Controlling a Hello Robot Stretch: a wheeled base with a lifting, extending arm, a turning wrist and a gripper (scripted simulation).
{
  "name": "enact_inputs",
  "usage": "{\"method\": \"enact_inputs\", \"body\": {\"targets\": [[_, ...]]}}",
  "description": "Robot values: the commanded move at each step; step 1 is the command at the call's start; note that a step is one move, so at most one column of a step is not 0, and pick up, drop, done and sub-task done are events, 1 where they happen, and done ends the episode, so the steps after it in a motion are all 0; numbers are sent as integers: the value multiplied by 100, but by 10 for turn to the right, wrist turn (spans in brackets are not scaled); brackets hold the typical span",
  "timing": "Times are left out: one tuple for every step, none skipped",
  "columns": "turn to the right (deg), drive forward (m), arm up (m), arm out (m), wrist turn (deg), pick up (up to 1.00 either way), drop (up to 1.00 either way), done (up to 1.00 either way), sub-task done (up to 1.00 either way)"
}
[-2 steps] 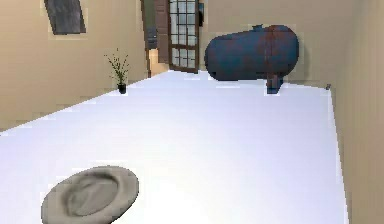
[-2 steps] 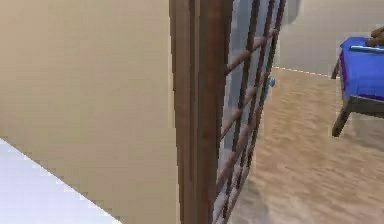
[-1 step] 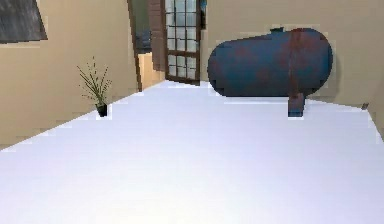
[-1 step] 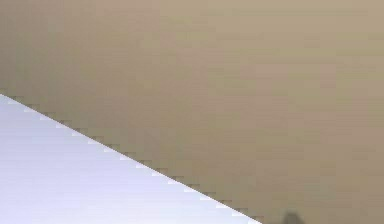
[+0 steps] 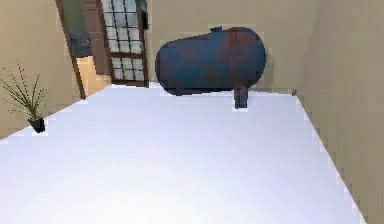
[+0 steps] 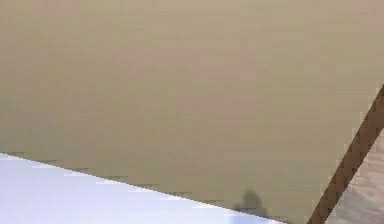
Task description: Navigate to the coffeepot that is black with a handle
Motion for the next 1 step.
{"method": "enact_inputs", "body": {"targets": [[0,20,0,0,0,0,0,0,0]]}}
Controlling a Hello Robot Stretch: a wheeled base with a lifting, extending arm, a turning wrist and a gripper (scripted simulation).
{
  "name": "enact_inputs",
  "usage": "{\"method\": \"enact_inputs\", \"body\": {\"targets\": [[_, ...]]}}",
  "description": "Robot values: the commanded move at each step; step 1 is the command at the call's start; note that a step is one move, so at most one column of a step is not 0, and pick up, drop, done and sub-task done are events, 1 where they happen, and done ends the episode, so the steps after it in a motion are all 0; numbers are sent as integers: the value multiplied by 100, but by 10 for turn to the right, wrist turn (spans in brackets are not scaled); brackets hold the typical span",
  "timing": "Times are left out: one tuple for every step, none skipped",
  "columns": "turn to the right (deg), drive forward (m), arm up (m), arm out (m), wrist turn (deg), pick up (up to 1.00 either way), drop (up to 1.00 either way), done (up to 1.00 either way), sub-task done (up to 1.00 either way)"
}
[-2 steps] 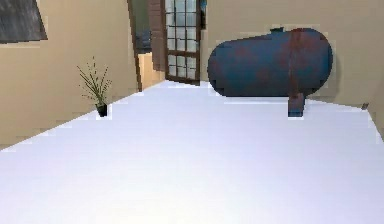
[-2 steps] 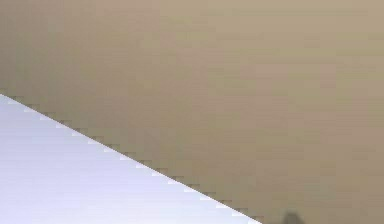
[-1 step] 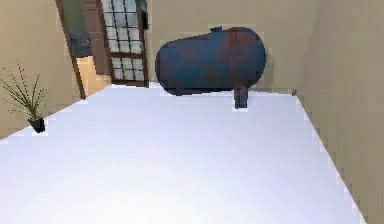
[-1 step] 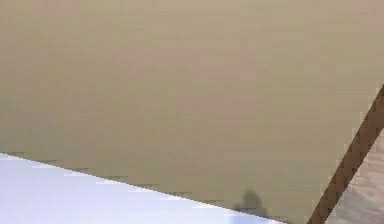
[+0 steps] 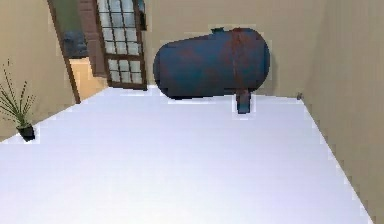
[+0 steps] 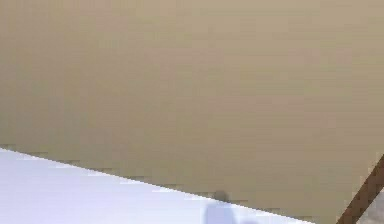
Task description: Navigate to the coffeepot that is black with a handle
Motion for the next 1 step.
{"method": "enact_inputs", "body": {"targets": [[-210,0,0,0,0,0,0,0,0]]}}
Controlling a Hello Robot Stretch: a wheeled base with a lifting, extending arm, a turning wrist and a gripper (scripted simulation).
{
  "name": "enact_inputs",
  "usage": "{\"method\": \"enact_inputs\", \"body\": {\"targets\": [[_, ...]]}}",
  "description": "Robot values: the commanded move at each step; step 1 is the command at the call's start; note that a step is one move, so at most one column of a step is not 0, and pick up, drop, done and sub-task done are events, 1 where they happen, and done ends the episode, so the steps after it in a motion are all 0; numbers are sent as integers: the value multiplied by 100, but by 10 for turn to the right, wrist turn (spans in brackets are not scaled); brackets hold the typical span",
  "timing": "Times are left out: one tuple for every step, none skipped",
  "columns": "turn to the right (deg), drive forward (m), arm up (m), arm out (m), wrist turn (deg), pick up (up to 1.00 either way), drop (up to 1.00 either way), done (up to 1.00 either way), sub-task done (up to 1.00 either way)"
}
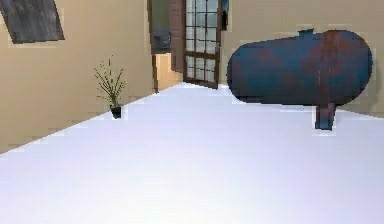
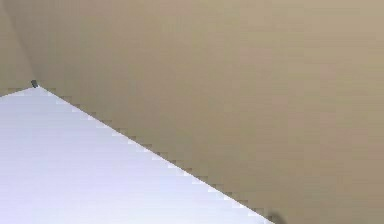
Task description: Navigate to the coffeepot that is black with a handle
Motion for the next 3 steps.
{"method": "enact_inputs", "body": {"targets": [[0,100,0,0,0,0,0,0,0],[0,100,0,0,0,0,0,0,0],[-30,0,0,0,0,0,0,0,0]]}}
